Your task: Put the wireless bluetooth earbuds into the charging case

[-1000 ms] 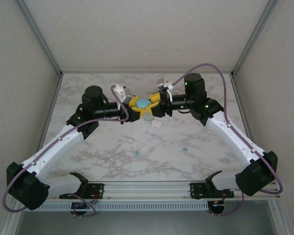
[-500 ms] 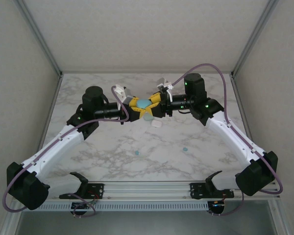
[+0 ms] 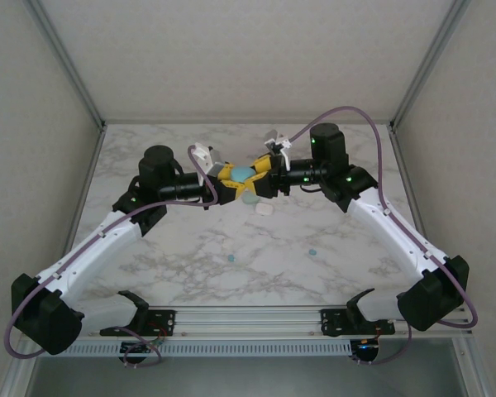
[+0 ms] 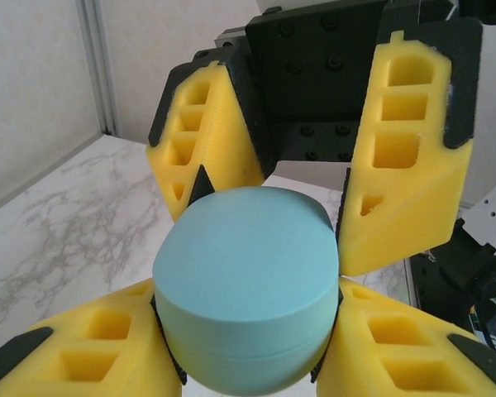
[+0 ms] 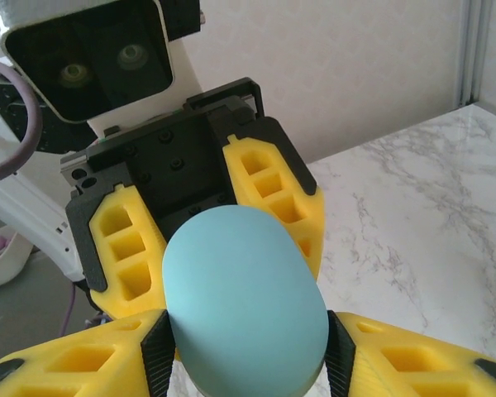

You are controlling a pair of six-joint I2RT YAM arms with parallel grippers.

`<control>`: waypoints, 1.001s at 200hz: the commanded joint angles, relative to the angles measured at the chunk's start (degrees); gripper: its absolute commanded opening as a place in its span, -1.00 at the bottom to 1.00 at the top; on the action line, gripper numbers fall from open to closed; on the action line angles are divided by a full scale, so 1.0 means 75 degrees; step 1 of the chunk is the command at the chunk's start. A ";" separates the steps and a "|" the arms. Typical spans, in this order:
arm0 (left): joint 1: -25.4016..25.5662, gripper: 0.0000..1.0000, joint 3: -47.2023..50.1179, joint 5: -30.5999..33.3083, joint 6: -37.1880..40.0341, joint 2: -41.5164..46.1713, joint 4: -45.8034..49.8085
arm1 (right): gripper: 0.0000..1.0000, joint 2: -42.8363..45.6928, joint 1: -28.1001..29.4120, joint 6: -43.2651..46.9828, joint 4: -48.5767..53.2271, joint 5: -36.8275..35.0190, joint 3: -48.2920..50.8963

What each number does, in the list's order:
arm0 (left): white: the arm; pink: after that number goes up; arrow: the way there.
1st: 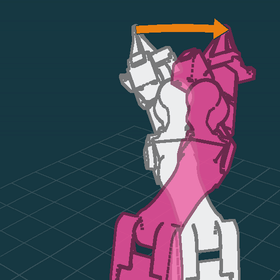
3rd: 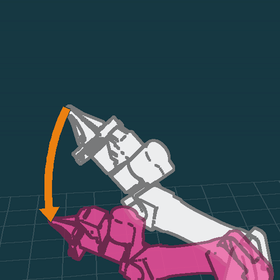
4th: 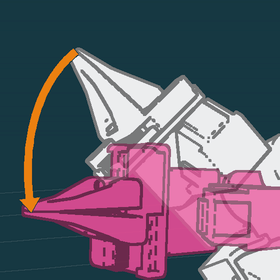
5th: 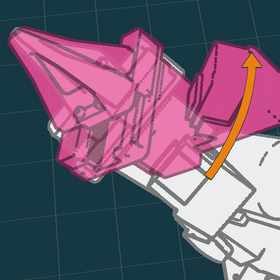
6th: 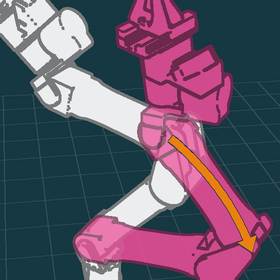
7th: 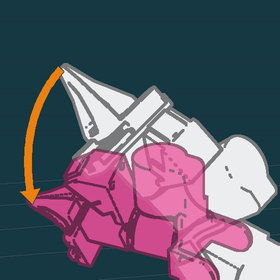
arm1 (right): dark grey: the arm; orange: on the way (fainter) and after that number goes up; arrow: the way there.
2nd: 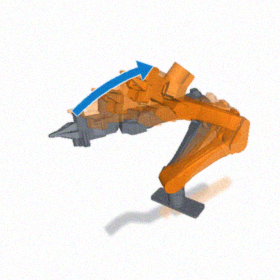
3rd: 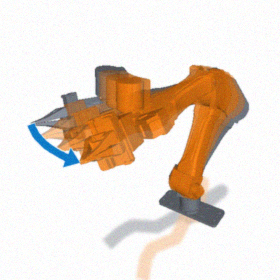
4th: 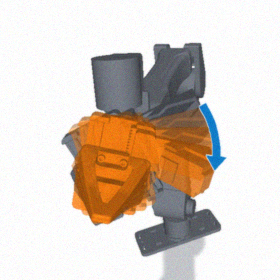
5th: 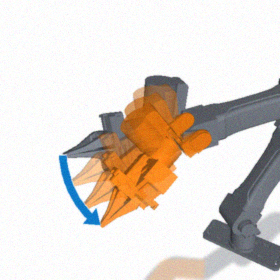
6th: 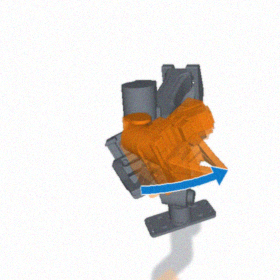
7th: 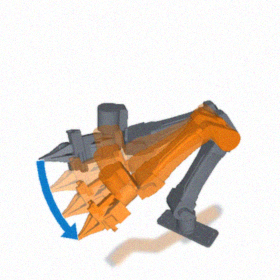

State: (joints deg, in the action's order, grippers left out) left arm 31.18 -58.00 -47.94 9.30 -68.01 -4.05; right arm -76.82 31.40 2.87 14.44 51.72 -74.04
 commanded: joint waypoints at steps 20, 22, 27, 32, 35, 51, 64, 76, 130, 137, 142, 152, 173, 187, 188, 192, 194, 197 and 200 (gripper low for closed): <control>0.0214 -0.42 0.0088 -0.0265 0.0199 0.0230 -0.0130 | 0.07 -0.0093 0.0012 -0.0388 -0.0155 -0.0569 -0.0317; 0.0214 -0.42 0.0091 -0.0267 0.0195 0.0228 -0.0128 | 0.07 -0.0094 0.0016 -0.0399 -0.0149 -0.0586 -0.0322; 0.0214 -0.42 0.0101 -0.0264 0.0200 0.0242 -0.0136 | 0.07 -0.0108 0.0006 -0.0424 -0.0155 -0.0624 -0.0333; 0.0214 -0.42 0.0101 -0.0254 0.0192 0.0254 -0.0146 | 0.07 -0.0115 -0.0001 -0.0439 -0.0152 -0.0624 -0.0346; 0.0227 -0.42 0.0114 -0.0258 0.0190 0.0252 -0.0141 | 0.08 -0.0118 -0.0003 -0.0438 -0.0155 -0.0618 -0.0353; 0.0226 -0.41 0.0133 -0.0255 0.0197 0.0281 -0.0153 | 0.13 -0.0142 -0.0001 -0.0509 -0.0155 -0.0771 -0.0393; 0.0237 -0.42 0.0147 -0.0242 0.0194 0.0289 -0.0174 | 0.13 -0.0158 -0.0002 -0.0547 -0.0155 -0.0900 -0.0445; 0.0237 -0.41 0.0162 -0.0241 0.0170 0.0307 -0.0215 | 0.15 -0.0173 0.0001 -0.0627 -0.0178 -0.1041 -0.0507; 0.0264 -0.41 0.0220 -0.0111 0.0138 0.0346 -0.0359 | 0.24 -0.0334 -0.0012 -0.0991 -0.0109 -0.1454 -0.0911; 0.0261 -0.41 0.0253 -0.0047 0.0143 0.0358 -0.0372 | 0.24 -0.0317 -0.0014 -0.1062 -0.0110 -0.1348 -0.0943; 0.0262 -0.41 0.0284 0.0017 0.0127 0.0363 -0.0393 | 0.25 -0.0289 -0.0014 -0.1124 -0.0147 -0.1283 -0.0972; 0.0261 -0.40 0.0363 0.0183 0.0091 0.0383 -0.0469 | 0.29 -0.0194 -0.0014 -0.1344 -0.0190 -0.1209 -0.1019; 0.0262 -0.39 0.0625 0.0555 -0.0029 0.0463 -0.0844 | 0.35 0.0094 -0.0014 -0.1585 -0.0039 -0.1069 -0.1147; 0.0258 -0.40 0.0742 0.0685 -0.0136 0.0500 -0.1133 | 0.38 0.0358 -0.0014 -0.1640 0.0255 -0.1362 -0.1218; 0.0260 -0.40 0.0751 0.0703 -0.0143 0.0501 -0.1133 | 0.38 0.0378 -0.0014 -0.1639 0.0279 -0.1393 -0.1222; 0.0261 -0.40 0.0769 0.0718 -0.0170 0.0500 -0.1181 | 0.38 0.0473 -0.0021 -0.1628 0.0352 -0.1512 -0.1214; 0.0261 -0.40 0.0777 0.0732 -0.0172 0.0510 -0.1217 | 0.39 0.0511 -0.0025 -0.1614 0.0388 -0.1569 -0.1214; 0.0261 -0.40 0.0789 0.0750 -0.0184 0.0513 -0.1257 | 0.39 0.0577 -0.0026 -0.1608 0.0435 -0.1647 -0.1195; 0.0261 -0.40 0.0798 0.0761 -0.0191 0.0513 -0.1288 | 0.39 0.0642 -0.0026 -0.1591 0.0482 -0.1713 -0.1169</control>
State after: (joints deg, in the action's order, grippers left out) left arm 32.60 -53.17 -44.38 9.04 -65.54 -8.64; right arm -77.17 31.38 -7.40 15.35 42.17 -80.18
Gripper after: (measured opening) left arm 0.375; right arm 0.691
